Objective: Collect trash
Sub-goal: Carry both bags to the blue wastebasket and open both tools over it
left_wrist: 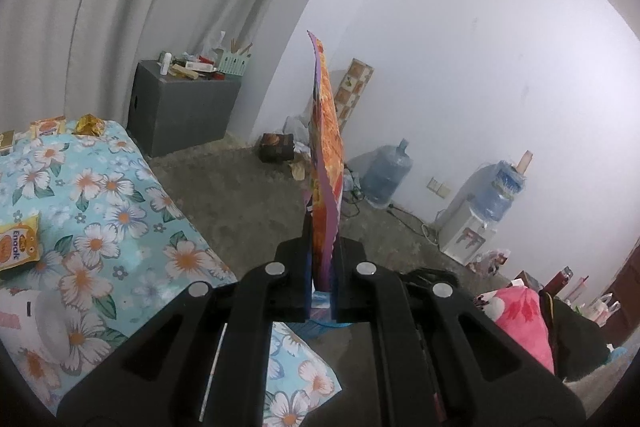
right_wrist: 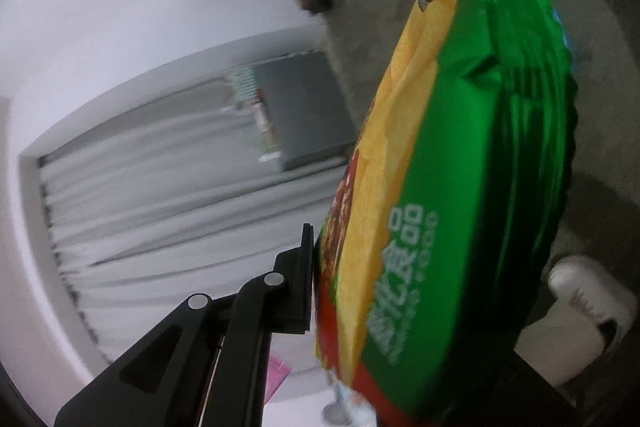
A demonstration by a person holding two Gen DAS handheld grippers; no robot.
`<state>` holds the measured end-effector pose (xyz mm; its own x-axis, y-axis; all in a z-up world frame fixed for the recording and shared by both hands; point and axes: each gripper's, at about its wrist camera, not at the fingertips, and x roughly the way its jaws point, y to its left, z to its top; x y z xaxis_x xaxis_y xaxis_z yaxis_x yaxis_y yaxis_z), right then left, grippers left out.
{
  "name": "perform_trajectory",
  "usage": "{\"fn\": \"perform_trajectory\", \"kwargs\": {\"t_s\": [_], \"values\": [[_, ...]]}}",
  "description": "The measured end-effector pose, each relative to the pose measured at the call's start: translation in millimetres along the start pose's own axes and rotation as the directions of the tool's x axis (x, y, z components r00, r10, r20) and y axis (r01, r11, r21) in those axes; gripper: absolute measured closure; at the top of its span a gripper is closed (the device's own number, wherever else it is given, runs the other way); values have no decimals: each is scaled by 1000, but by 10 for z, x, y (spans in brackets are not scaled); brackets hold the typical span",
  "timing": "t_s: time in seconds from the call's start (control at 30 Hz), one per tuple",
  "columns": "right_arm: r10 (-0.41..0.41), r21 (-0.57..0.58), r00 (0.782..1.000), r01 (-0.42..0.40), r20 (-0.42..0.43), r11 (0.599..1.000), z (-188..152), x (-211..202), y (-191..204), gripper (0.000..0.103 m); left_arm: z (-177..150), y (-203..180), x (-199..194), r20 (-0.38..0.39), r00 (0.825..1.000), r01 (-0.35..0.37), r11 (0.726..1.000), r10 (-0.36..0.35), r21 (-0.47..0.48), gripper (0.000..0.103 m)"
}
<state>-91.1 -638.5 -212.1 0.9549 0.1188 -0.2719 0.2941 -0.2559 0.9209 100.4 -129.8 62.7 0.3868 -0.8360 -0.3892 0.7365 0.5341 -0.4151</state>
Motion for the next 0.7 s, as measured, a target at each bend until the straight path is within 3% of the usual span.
{"fn": "perform_trajectory", "kwargs": {"t_s": [0.17,0.2,0.23,0.3,0.33,0.43,0.53,0.7], "values": [[-117,-24,993,117,0,993,426,548,-219,93,31,-11,145,-23,1000,0,1000,1,3,99],[-174,-19,985,175,16,984,561,637,-351,90,41,-17,182,-31,1000,-1,1000,1,4,99],[-220,-16,975,221,28,975,655,701,-448,77,41,-16,227,-41,999,-1,1000,1,5,99],[-351,36,935,350,42,936,819,779,-738,60,28,-54,347,-71,997,1,1000,-1,4,99],[-397,93,917,393,38,915,862,775,-909,60,25,-53,409,-83,997,4,1000,-4,4,99],[-375,134,926,367,45,921,836,680,-1076,60,16,-102,600,-112,994,13,1000,-11,19,99],[-389,74,920,385,55,920,797,537,-969,57,10,-148,839,-149,988,35,999,-32,17,99],[-339,5,939,340,53,941,627,177,-717,57,11,-332,1382,-237,968,87,996,-82,11,99]]}}
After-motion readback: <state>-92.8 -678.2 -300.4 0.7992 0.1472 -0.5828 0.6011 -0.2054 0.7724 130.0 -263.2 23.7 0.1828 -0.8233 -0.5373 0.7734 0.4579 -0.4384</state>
